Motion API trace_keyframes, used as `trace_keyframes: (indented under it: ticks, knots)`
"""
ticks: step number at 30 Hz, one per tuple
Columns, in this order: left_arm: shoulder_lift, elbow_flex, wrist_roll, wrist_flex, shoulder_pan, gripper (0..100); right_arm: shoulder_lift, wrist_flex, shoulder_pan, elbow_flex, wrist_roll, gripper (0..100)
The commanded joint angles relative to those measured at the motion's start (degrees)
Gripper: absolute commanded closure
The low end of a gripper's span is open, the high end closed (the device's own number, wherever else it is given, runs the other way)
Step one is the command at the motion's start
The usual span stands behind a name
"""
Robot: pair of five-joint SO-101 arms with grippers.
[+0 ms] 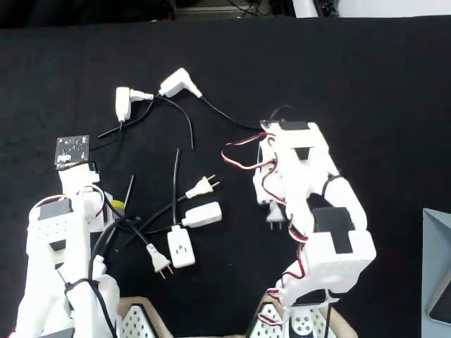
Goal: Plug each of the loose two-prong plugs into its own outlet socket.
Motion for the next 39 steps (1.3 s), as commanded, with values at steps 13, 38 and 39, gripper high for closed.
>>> trace_keyframes:
  ticks: [13,38,39]
  knots:
    - [-0.88,-0.22,-0.62,-0.88,-0.04,73,-5.85,8.26,-0.44,-5.41,-0.26,86.1]
    - [-0.79,-0.22,-0.62,-0.88,-0.04,73,-19.82,-9.41,5.36,15.25,3.43,86.1]
    - [-0.79,-0.22,-0.62,-0.88,-0.04,73,-19.82,-9.49,5.36,15.25,3.34,86.1]
